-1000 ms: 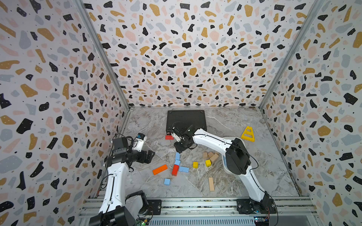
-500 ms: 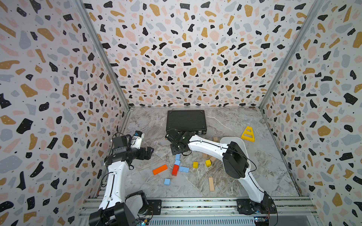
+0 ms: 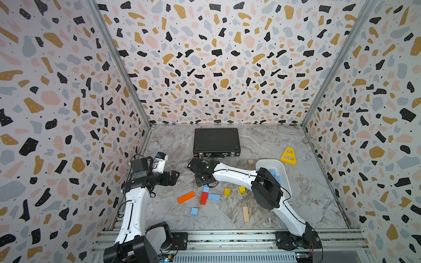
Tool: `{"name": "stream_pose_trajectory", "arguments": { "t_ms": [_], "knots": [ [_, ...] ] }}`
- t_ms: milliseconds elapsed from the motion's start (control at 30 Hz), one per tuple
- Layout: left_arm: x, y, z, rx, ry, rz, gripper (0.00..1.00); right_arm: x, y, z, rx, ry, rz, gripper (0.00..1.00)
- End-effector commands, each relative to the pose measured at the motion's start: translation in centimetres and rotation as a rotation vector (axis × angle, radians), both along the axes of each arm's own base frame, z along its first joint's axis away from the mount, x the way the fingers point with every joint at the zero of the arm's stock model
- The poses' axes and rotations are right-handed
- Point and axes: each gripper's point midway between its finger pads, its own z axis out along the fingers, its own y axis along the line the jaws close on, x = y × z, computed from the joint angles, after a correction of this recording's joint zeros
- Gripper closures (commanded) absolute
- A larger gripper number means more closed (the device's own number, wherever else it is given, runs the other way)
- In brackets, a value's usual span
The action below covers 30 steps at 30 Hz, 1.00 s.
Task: Pick out the blue building blocks
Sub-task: Pick up the building block from the center of the board.
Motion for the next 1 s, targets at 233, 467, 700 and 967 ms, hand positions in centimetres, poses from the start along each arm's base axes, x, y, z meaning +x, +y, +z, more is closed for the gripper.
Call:
{"name": "stream_pose_trajectory", "arguments": {
  "t_ms": [233, 467, 700, 967],
  "knots": [
    [0.1, -0.1, 0.3, -0.008, -0.029, -0.004, 0.0, 0.3, -1.1, -0.2, -0.066, -0.024, 0.008, 0.45],
    [0.1, -0.2, 0.4, -0.01, -0.029, -0.007, 0.0, -0.2, -1.3, -1.0, -0.077, 0.0, 0.018, 0.46],
    [0.1, -0.2, 0.3, -0.013, -0.029, -0.009, 0.0, -0.6, -1.3, -1.5, -0.082, 0.022, 0.025, 0.53],
    [0.0, -0.5, 0.4, -0.023, -0.032, -0.016, 0.0, -0.7, -1.4, -1.6, -0.086, 0.026, 0.03, 0.64]
  ]
}}
